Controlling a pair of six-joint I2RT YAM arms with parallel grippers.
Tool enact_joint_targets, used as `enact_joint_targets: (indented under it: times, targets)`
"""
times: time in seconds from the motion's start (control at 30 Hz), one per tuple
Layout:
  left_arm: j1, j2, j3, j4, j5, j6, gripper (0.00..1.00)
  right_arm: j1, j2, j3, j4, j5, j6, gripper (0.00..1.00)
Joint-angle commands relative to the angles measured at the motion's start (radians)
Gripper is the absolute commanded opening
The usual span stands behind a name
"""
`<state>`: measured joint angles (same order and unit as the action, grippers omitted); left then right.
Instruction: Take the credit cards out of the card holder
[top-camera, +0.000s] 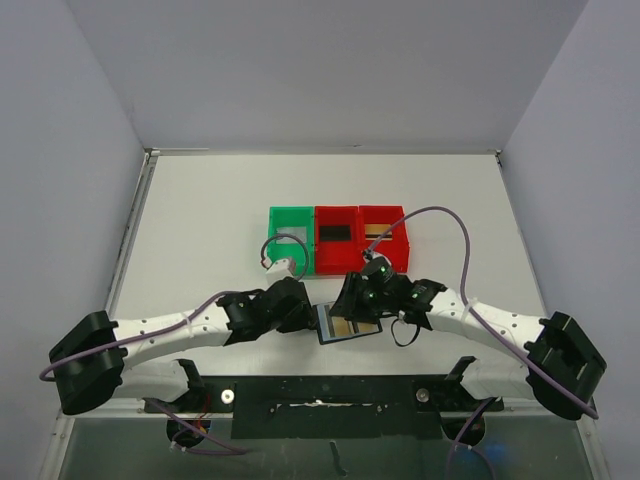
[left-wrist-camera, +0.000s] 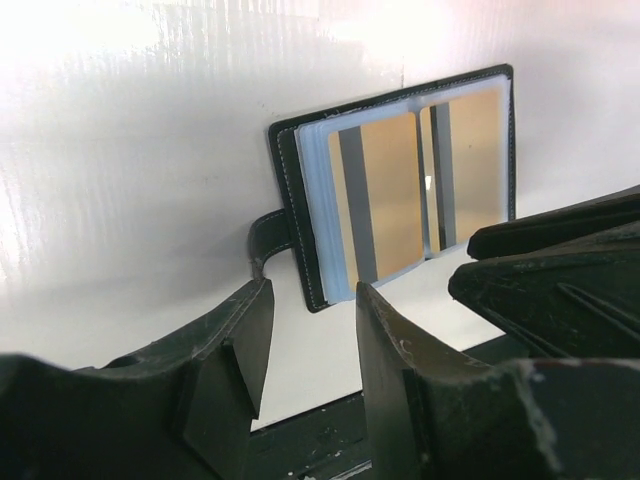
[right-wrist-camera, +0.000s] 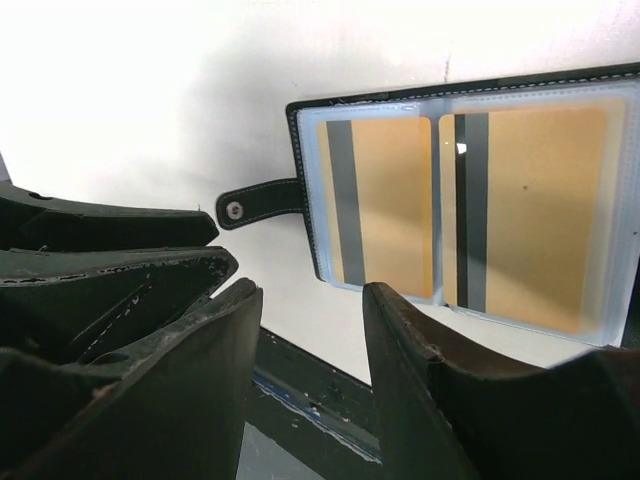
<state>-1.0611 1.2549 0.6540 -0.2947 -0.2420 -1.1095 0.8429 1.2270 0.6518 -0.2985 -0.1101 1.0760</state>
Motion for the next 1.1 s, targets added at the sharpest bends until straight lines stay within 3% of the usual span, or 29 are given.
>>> enact_joint_targets:
  times: [0.0,0.33,0.4,0.5,0.57,0.8,1.07]
  targets:
    - [-0.002,-0.066,-0.01,0.024,-0.054,-0.027,0.38,-0.018,-0.049,-0.001,0.061,-0.013,-0.002,0.45]
    - [-0.001,-0.044,-0.001,0.163,0.061,0.023,0.4,-0.09,-0.13,-0.096,0.039,0.035,0.072,0.32]
    - [-0.002,-0.03,0.037,0.17,0.081,0.047,0.43,-0.104,-0.157,-0.117,0.048,0.036,0.076,0.37]
    - [0.004,-0.018,0.05,0.174,0.106,0.056,0.6,-0.126,-0.201,-0.141,0.065,0.043,0.073,0.42]
    - [0.026,-0.007,0.049,0.189,0.146,0.058,0.64,-0.126,-0.231,-0.161,0.103,0.051,0.062,0.44]
    - [0.106,0.034,-0.025,0.354,0.333,0.008,0.65,-0.131,-0.305,-0.224,0.204,0.059,0.029,0.48]
    - [0.103,0.112,-0.002,0.367,0.377,0.01,0.63,-0.148,-0.291,-0.259,0.206,0.004,0.062,0.58]
